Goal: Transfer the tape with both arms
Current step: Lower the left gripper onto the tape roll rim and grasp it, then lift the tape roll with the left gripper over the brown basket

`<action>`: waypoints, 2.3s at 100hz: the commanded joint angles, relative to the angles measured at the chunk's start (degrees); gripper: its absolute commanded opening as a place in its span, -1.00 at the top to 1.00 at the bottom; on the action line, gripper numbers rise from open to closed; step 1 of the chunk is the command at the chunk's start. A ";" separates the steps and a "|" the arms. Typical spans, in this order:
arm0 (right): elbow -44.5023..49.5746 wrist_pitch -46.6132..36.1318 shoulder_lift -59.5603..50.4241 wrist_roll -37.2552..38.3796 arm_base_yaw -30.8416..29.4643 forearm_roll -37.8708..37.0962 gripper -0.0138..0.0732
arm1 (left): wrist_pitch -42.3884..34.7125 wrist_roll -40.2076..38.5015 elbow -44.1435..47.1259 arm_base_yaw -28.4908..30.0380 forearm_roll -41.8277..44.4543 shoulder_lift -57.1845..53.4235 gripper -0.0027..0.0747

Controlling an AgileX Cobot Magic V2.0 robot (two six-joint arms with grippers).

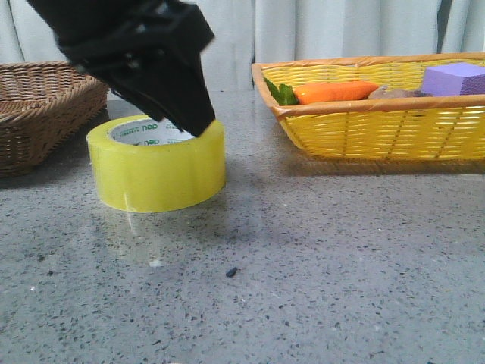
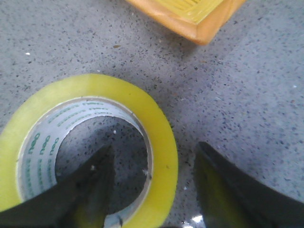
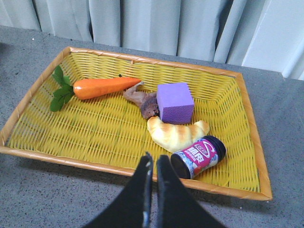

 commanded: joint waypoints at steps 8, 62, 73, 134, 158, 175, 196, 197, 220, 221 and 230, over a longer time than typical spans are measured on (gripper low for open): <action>-1.27 -3.41 0.16 0.16 -0.44 -2.70 0.83 | -1.55 0.09 -3.92 -0.34 -0.73 2.51 0.01; -1.27 -3.41 0.16 0.16 -0.44 -2.70 0.84 | -1.34 0.09 -4.75 -0.21 -0.57 6.44 0.61; -1.27 -3.41 0.16 0.16 -0.44 -2.70 0.84 | 1.00 0.09 -6.61 -0.21 -0.46 6.44 0.73; -1.27 -3.41 0.16 0.16 -0.44 -2.90 0.84 | 15.64 0.09 -30.86 4.49 11.29 4.71 0.77; -1.27 -3.41 0.16 0.16 -0.44 -2.90 0.84 | 20.21 0.09 -31.69 18.14 10.90 0.65 0.77; -1.27 -3.41 0.16 0.16 -0.44 -2.90 0.84 | 21.48 3.11 -31.57 27.20 5.62 0.58 0.77; -1.27 -3.41 0.16 0.16 -0.44 -2.90 0.84 | 20.35 4.41 -31.15 31.68 2.90 2.91 0.77; -1.27 -3.41 0.16 0.16 -0.44 -2.90 0.84 | 20.33 4.41 -31.15 31.80 2.90 3.20 0.77; -1.27 -3.33 0.16 0.16 -0.44 -2.90 0.84 | 19.75 4.41 -31.06 32.35 2.44 8.02 0.77; -1.27 -3.33 0.16 0.16 -0.44 -2.90 0.84 | 19.75 4.41 -31.06 32.35 2.34 8.21 0.77; -1.27 -3.33 0.16 0.16 -0.44 -2.80 0.84 | 19.03 4.41 -30.62 32.35 2.19 10.12 0.77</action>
